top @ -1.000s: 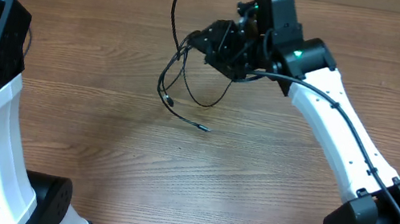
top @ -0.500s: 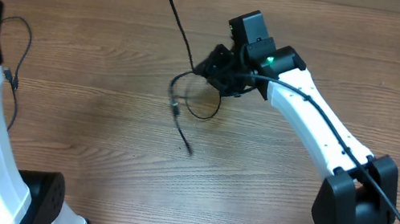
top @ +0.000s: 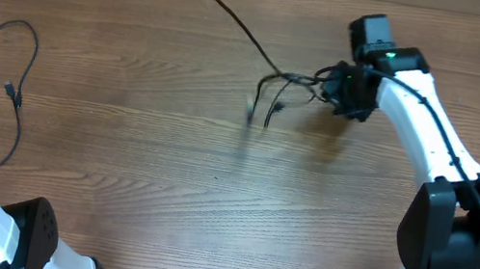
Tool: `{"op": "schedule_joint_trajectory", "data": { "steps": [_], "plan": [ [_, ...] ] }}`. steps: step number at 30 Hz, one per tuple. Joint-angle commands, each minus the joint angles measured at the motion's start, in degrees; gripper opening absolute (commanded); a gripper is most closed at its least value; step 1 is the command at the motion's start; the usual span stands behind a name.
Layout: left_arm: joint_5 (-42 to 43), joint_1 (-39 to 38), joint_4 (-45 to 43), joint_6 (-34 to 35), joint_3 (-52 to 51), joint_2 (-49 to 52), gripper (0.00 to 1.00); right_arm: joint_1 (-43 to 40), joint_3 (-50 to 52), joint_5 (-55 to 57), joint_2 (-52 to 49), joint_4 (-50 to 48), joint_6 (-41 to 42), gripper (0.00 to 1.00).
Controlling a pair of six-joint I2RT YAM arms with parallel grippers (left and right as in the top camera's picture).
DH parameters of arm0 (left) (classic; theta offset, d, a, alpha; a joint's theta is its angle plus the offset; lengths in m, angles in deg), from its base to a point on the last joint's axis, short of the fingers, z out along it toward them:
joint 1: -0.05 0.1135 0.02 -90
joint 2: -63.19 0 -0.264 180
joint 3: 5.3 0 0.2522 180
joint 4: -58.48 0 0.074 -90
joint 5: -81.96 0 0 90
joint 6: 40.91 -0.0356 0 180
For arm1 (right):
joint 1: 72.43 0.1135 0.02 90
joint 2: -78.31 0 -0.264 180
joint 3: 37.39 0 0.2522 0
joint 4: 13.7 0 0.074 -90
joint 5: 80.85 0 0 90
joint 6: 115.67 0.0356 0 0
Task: Untangle cables
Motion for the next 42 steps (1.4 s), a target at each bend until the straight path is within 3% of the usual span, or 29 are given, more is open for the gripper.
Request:
{"op": "schedule_joint_trajectory", "data": {
  "steps": [1, 4, 7, 10, 14, 18, 21, 25, 28, 32, 33, 36, 42],
  "plan": [
    [3.1, 2.8, -0.9, 2.3, 0.7, -1.0, 0.04, -2.0, 0.7, 1.6, -1.8, 1.0, -4.3, 0.31],
    [5.5, 3.0, -0.3, 1.9, 0.7, -0.9, 0.04, -2.3, 0.7, -7.5, -1.5, -1.1, -11.7, 0.36],
    [5.6, 2.9, -0.5, 2.0, 0.7, -0.9, 0.04, -2.3, 0.7, -11.4, -1.5, -2.0, -12.8, 0.36],
    [4.6, 3.1, -0.8, 1.9, 0.7, -0.9, 0.04, -3.1, 0.7, -10.9, -1.5, -1.3, -15.5, 0.27],
    [4.3, 6.5, -0.3, 1.6, 0.7, -0.9, 0.04, -5.8, 0.7, -9.4, -1.5, 1.6, -18.4, 0.04],
    [4.4, 10.5, 3.5, -1.9, 0.7, -0.9, 0.04, -10.4, 0.7, -4.8, -1.5, 4.8, -18.5, 0.04],
    [3.0, 12.1, 9.6, -9.2, 0.7, -0.9, 0.04, -16.1, 0.7, -4.4, -1.5, 6.1, -16.4, 0.04],
    [-7.0, 12.4, 22.5, -20.2, 0.6, -0.9, 0.04, -23.1, 0.7, -5.3, -1.5, 6.2, -15.1, 0.04],
    [-19.8, 12.2, 33.9, -28.4, 0.5, -0.4, 0.04, -30.0, 0.7, -5.3, -1.5, 6.7, -15.1, 0.04],
    [-33.5, 12.3, 41.2, -33.1, 0.5, 0.3, 0.04, -36.6, 0.7, -6.1, -1.5, 6.4, -15.8, 0.04],
    [-41.5, 12.3, 44.1, -33.1, 0.5, 0.6, 0.04, -38.8, 0.7, -6.4, -1.5, 6.4, -15.8, 0.04],
    [-47.4, 12.3, 46.6, -34.3, 0.5, 1.7, 0.04, -42.3, 0.7, -10.9, -1.5, 6.3, -16.4, 0.04],
    [-46.0, 11.9, 51.6, -38.2, 0.5, 4.9, 0.04, -41.6, 0.7, -26.5, -1.5, 6.1, -28.1, 0.04]
  ]
}}
